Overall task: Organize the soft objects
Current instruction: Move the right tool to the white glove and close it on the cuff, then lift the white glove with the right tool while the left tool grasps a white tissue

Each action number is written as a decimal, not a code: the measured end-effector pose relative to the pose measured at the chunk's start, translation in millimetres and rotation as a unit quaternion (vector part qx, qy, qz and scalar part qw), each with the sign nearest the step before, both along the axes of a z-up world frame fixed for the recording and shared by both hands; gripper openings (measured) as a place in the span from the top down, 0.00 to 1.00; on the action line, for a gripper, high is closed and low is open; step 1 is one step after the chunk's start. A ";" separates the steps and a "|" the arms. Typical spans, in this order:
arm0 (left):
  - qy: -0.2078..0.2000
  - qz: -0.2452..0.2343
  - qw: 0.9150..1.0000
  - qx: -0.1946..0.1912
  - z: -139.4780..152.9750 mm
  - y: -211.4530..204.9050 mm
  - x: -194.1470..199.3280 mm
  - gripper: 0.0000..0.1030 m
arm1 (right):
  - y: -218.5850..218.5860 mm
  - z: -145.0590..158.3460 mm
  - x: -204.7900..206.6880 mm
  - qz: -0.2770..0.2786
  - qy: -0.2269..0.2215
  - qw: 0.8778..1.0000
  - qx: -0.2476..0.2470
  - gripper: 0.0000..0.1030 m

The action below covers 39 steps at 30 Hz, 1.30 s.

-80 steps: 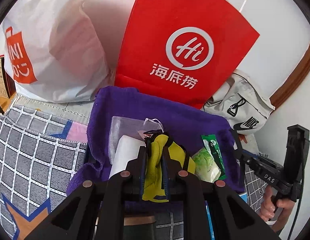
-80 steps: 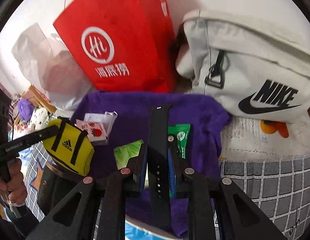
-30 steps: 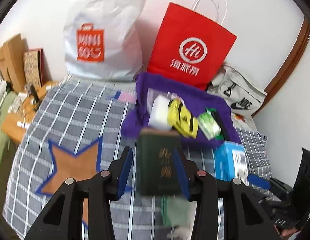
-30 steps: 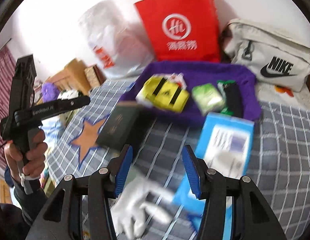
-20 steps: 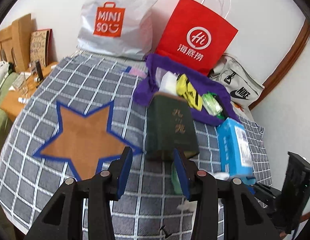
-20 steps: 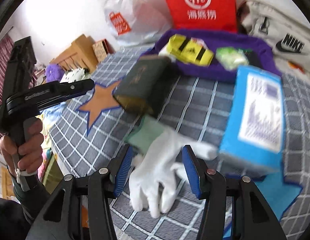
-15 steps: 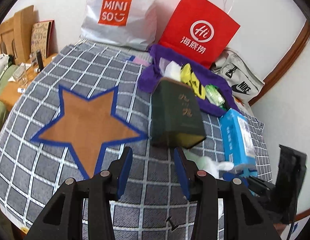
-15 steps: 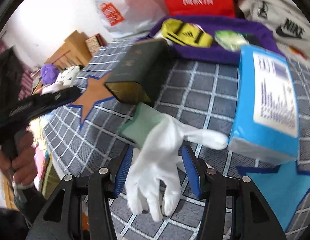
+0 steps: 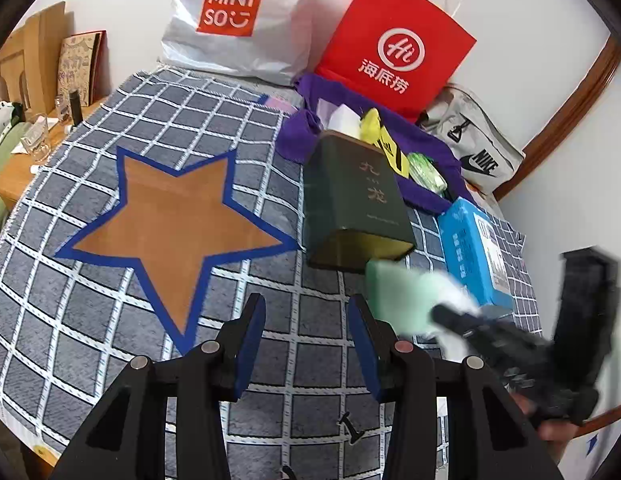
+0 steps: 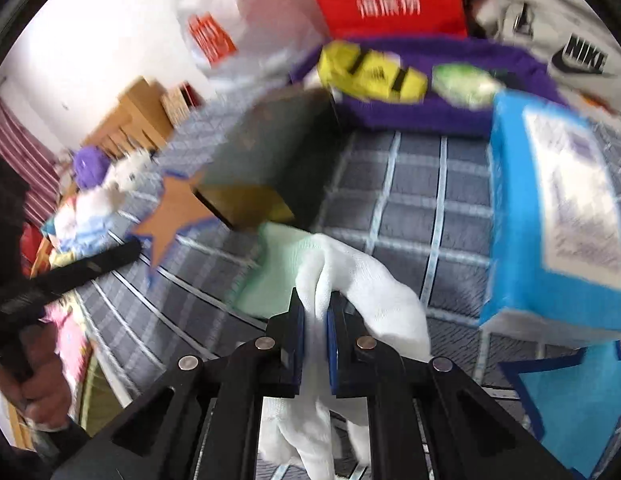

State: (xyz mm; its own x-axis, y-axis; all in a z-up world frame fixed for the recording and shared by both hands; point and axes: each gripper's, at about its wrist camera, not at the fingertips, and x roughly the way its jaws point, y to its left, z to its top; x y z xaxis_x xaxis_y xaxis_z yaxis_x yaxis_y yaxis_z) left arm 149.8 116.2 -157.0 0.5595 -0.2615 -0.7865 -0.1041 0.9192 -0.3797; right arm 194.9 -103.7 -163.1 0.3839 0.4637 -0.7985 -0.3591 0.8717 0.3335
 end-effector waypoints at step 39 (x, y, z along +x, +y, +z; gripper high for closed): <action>0.033 -0.186 0.975 0.120 -43.3 -155.0 6.5 0.37 | -147.6 -42.1 -60.4 -0.056 -0.015 0.998 -0.006 0.88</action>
